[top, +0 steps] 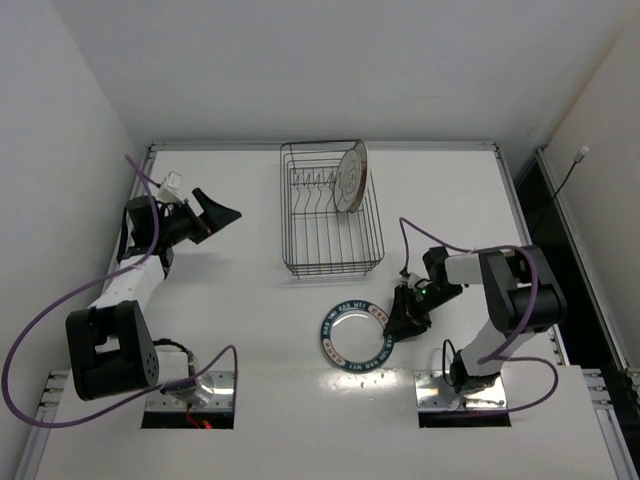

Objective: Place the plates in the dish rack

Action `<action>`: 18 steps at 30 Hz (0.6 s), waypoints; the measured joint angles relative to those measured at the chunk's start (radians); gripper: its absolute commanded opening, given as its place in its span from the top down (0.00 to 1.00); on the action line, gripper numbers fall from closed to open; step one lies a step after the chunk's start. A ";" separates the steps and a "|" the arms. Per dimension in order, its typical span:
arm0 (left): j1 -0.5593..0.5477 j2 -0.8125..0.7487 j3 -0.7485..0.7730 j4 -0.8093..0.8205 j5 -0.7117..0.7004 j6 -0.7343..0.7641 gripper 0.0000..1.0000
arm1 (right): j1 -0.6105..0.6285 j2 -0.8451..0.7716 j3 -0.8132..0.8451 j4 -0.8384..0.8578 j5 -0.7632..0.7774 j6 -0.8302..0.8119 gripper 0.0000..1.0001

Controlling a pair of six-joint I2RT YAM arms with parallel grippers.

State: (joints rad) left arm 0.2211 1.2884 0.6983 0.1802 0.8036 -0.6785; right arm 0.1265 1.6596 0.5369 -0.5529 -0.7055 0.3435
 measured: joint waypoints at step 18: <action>0.000 0.028 0.000 0.032 0.029 -0.032 0.05 | 0.014 -0.235 0.003 0.021 0.050 0.003 1.00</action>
State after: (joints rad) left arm 0.2211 1.3167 0.6983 0.2127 0.8330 -0.7109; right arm 0.1402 1.4242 0.5404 -0.5316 -0.6556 0.3470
